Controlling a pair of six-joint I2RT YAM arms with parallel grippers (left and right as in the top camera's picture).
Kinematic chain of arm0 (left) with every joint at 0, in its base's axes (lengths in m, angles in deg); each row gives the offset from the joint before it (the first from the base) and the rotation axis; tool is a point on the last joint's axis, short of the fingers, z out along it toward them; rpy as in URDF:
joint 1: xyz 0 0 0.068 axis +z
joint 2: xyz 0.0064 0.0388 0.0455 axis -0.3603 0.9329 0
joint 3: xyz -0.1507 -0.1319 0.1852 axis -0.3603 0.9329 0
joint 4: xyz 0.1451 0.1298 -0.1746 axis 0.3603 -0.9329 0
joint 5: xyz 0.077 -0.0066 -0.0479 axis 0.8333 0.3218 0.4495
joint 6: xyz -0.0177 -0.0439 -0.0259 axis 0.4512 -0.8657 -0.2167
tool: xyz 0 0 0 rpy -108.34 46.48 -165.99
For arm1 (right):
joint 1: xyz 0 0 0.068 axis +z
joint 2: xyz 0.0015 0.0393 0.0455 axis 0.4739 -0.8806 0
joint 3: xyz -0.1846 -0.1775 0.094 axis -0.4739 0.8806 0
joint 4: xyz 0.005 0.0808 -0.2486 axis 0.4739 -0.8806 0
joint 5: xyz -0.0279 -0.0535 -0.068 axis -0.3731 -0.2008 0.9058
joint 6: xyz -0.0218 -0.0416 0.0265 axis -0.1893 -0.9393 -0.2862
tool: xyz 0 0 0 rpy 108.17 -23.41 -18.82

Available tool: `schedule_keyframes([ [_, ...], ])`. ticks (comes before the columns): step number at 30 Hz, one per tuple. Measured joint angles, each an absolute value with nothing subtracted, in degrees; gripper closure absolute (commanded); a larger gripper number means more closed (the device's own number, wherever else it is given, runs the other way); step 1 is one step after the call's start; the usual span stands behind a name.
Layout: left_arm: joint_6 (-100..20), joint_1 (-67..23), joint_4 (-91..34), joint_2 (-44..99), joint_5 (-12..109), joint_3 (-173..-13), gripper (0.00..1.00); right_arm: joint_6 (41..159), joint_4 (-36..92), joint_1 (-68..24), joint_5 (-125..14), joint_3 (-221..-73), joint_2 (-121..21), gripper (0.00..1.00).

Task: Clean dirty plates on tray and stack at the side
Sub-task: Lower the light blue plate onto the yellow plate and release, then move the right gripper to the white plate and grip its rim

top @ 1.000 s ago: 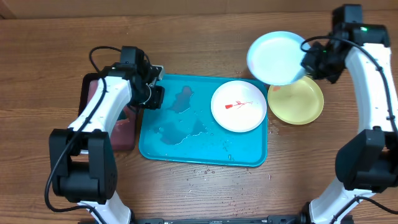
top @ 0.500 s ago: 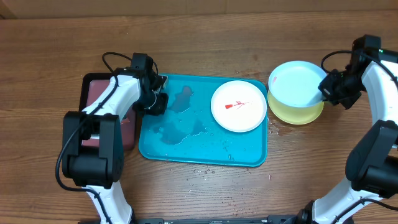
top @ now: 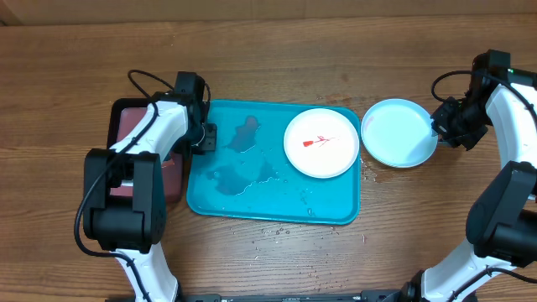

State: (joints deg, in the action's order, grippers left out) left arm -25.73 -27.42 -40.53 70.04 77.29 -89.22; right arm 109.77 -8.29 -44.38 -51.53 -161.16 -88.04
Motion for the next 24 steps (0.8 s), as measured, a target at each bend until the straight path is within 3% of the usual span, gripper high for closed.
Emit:
schedule_keyframes([
  [9,-30.7,-25.0,-40.5,70.0,77.8,-89.2,0.96,103.8,-7.0,-43.2,-56.1,-161.2,-88.0,0.75],
  [20,-34.2,-23.6,-40.0,70.0,78.0,-89.2,0.96,96.2,-6.2,-32.5,-60.9,-161.2,-88.0,0.72],
  [24,-34.6,-22.1,-40.0,70.0,77.9,-89.2,0.96,95.7,-6.2,-28.6,-61.1,-161.2,-88.0,0.65],
])
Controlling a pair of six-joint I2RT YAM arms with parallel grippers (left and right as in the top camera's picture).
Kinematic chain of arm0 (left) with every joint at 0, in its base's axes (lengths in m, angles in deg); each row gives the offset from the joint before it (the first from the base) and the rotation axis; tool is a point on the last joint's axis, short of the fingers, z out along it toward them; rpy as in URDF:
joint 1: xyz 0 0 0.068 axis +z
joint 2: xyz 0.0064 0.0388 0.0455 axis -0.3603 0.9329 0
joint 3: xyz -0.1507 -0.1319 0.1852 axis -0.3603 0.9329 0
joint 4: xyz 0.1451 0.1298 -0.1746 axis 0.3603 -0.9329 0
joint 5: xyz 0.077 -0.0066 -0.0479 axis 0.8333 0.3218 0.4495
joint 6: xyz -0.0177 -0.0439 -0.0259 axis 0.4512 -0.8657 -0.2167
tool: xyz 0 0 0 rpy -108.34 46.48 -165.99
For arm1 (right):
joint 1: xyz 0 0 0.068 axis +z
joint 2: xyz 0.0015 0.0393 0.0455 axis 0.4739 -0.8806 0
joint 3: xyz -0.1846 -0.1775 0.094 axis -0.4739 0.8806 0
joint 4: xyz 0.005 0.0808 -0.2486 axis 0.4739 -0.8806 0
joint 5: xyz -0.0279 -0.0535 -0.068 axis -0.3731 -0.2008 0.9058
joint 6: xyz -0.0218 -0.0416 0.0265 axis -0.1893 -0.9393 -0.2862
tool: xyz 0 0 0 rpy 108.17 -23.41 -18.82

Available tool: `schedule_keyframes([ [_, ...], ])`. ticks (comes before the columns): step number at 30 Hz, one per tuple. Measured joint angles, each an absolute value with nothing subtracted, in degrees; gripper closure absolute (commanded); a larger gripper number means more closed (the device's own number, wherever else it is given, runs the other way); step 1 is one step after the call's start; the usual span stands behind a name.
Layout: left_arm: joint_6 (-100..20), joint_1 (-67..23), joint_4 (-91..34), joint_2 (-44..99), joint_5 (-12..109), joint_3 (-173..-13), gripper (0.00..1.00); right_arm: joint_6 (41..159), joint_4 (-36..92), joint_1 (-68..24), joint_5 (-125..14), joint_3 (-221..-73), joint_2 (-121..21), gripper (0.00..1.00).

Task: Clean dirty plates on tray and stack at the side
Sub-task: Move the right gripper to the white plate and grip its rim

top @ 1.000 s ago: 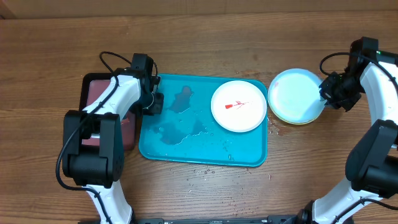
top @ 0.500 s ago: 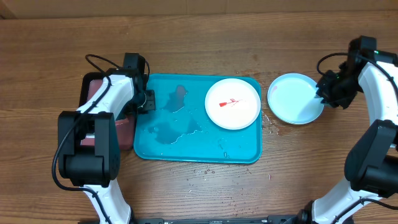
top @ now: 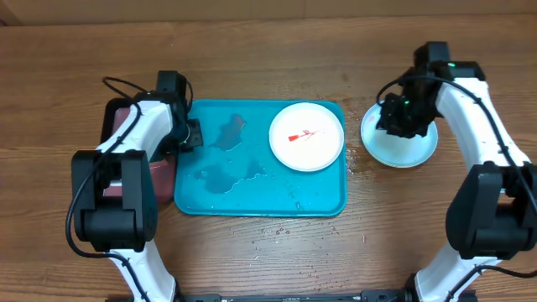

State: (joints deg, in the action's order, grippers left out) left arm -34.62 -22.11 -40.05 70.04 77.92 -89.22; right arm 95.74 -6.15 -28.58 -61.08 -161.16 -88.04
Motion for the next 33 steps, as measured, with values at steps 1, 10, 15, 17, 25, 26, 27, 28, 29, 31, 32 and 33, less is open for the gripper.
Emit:
schedule_keyframes([
  [1,-34.6,-21.8,-40.0,70.0,77.8,-89.2,0.96,95.7,-6.1,-27.5,-61.1,-161.2,-88.0,0.63],
  [10,-31.5,-20.7,-37.5,66.6,72.2,-89.2,0.83,98.9,-4.4,-18.7,-61.2,-161.2,-88.0,0.62],
  [15,-30.4,-20.7,-38.9,60.0,71.7,-89.2,0.52,102.7,-3.1,-15.2,-60.1,-160.4,-88.0,0.62],
  [17,-30.1,-20.7,-40.1,58.1,72.2,-89.2,0.45,104.5,-2.7,-14.5,-59.5,-159.2,-88.0,0.62],
  [25,-29.8,-20.6,-42.6,57.0,75.8,-89.2,0.39,110.0,1.9,-12.6,-58.7,-151.2,-87.9,0.62],
  [26,-29.8,-20.6,-42.6,57.0,76.0,-89.2,0.39,111.0,3.0,-12.3,-58.6,-150.2,-87.9,0.62],
  [27,-29.8,-20.6,-42.6,57.0,76.2,-89.2,0.39,111.8,3.8,-12.0,-58.6,-149.5,-87.9,0.62],
  [28,-29.8,-20.6,-42.6,57.0,76.3,-89.2,0.39,112.5,5.1,-11.6,-58.6,-148.6,-87.9,0.63],
  [29,-29.8,-20.6,-42.6,57.0,76.5,-89.2,0.39,113.2,6.3,-11.2,-58.6,-147.9,-87.9,0.63],
  [31,-29.8,-20.6,-42.6,57.0,76.6,-89.2,0.39,114.4,9.1,-10.5,-58.7,-146.3,-87.9,0.63],
  [32,-29.8,-20.6,-42.6,57.0,76.7,-89.2,0.39,114.9,10.4,-10.2,-58.6,-145.5,-87.9,0.68],
  [33,-29.8,-20.6,-42.6,57.0,76.7,-89.2,0.39,115.4,11.2,-9.9,-58.7,-144.8,-87.9,0.71],
])
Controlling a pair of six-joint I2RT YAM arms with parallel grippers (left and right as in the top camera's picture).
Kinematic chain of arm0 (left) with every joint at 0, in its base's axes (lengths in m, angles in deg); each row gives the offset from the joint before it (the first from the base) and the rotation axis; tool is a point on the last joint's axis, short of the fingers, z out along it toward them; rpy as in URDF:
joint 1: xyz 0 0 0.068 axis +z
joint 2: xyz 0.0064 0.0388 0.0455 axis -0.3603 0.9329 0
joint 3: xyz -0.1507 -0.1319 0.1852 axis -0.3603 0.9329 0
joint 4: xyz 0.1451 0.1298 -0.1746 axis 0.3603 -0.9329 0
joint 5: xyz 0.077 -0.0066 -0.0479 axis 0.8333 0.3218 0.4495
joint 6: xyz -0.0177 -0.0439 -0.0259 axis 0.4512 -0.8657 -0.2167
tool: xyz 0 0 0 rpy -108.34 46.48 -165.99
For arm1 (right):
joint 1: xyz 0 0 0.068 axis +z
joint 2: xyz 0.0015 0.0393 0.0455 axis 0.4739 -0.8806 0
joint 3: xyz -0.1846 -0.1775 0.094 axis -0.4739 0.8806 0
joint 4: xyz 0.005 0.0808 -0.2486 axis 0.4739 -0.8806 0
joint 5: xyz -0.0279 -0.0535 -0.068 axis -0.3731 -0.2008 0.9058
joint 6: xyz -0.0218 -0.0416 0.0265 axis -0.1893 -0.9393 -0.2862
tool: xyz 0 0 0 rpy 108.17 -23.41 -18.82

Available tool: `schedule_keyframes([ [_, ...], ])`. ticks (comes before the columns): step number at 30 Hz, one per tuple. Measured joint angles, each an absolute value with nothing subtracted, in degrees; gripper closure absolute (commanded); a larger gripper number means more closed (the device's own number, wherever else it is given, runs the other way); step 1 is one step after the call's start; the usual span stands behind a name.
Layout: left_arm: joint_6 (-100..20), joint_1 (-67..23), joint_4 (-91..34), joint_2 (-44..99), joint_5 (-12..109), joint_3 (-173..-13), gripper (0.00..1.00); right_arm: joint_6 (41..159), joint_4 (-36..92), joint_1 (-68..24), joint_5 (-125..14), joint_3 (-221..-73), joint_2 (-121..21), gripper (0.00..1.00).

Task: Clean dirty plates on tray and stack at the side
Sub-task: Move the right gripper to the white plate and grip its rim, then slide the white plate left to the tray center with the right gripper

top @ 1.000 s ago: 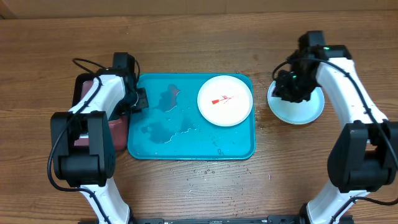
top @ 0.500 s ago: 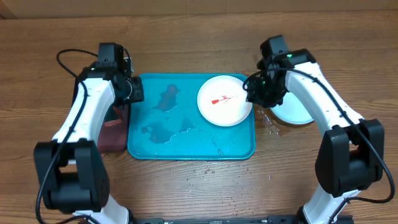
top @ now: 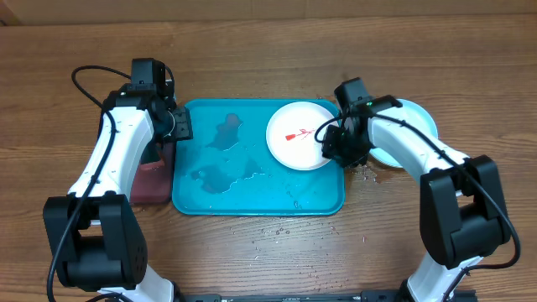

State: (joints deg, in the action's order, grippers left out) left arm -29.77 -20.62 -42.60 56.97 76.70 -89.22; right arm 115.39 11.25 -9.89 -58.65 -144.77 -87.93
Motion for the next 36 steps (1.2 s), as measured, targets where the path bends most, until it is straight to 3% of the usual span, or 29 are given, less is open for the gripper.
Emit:
schedule_keyframes([
  [6,-29.8,-20.6,-42.9,57.0,76.7,-89.2,0.39,117.1,13.8,-8.6,-58.6,-142.6,-87.9,0.88],
  [11,-29.8,-20.6,-43.0,57.0,76.7,-89.2,0.39,117.6,14.9,-7.9,-58.4,-142.2,-87.9,0.94],
  [28,-29.8,-20.6,-45.3,57.0,79.6,-89.2,0.4,117.5,35.7,-3.5,-58.6,-142.0,-87.9,0.96],
  [36,-31.0,-17.8,-46.0,57.0,81.0,-89.2,0.36,117.5,35.4,0.6,-58.1,-142.0,-87.9,0.96],
])
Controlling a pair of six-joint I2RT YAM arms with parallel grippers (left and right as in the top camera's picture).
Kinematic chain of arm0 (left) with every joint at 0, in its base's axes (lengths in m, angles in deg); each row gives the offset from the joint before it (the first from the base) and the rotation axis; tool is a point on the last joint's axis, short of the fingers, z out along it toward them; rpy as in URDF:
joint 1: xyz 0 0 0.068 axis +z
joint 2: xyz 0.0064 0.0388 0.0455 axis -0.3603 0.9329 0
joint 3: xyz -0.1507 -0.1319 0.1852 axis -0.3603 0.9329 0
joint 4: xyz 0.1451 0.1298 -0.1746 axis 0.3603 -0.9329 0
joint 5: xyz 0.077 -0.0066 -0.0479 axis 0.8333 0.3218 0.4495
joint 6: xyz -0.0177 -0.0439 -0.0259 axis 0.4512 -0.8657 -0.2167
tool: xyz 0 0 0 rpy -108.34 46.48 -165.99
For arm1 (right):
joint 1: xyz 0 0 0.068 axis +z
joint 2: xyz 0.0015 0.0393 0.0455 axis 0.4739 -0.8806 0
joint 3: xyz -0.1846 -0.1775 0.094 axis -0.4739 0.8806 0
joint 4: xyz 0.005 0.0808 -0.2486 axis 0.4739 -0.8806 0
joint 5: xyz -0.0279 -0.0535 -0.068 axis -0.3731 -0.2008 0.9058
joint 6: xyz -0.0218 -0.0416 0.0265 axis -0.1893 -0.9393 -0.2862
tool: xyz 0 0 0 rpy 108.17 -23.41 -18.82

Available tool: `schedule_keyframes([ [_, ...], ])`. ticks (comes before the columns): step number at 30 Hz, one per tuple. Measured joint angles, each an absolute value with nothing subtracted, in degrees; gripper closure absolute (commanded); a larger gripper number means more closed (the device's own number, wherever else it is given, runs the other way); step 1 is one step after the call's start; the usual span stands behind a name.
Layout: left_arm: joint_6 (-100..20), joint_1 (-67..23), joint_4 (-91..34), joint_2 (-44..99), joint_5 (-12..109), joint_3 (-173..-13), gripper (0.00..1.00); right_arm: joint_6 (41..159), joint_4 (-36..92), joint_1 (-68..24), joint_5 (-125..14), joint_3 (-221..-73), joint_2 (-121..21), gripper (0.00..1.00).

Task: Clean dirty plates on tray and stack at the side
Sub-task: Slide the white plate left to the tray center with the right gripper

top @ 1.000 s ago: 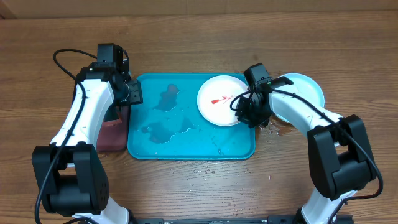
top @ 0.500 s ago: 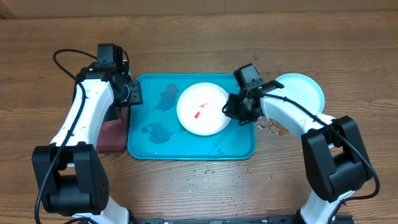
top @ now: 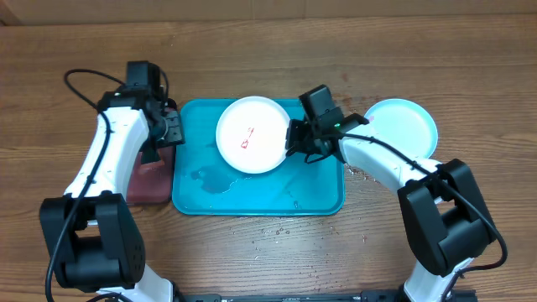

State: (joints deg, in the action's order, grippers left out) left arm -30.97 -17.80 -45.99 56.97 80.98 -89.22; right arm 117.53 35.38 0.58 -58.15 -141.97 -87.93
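A white dirty plate [top: 252, 134] with a red smear lies in the upper middle of the teal tray [top: 260, 197]. My right gripper [top: 294, 139] is at the plate's right rim and looks shut on it. A clean white plate [top: 407, 126] rests on the table to the right of the tray, partly behind my right arm. My left gripper [top: 171, 131] sits at the tray's left rim and seems closed on that edge; its fingers are hard to make out from above.
A dark red pad [top: 149, 176] lies on the table against the tray's left side, under my left arm. Water puddles [top: 220, 176] spread over the tray's left half. Small drops dot the wood in front of the tray.
The dirty plate has moved from the tray's right end to its upper middle and has turned. My right gripper has moved left with it. The tray and left gripper have barely shifted.
At first my right gripper was beside the clean plate to the right, and my left was at the tray's left rim. The tray then stood further left, with my left gripper still on it. My right gripper went over the clean plate to the dirty plate's rim, and the plate is now mid-tray.
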Motion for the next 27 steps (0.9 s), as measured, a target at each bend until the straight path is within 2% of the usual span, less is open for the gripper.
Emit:
schedule_keyframes([
  [10,-31.9,-11.6,-47.0,57.0,80.7,-89.2,0.36,112.9,21.4,2.5,-54.5,-148.3,-87.9,0.96],
  [22,-37.5,-9.7,-40.3,57.0,80.7,-82.9,0.35,110.6,21.6,2.6,-53.6,-150.9,-87.9,0.96],
  [27,-37.9,-9.7,-38.0,57.0,80.7,-81.1,0.35,109.1,12.8,2.6,-53.3,-156.6,-89.3,0.96],
])
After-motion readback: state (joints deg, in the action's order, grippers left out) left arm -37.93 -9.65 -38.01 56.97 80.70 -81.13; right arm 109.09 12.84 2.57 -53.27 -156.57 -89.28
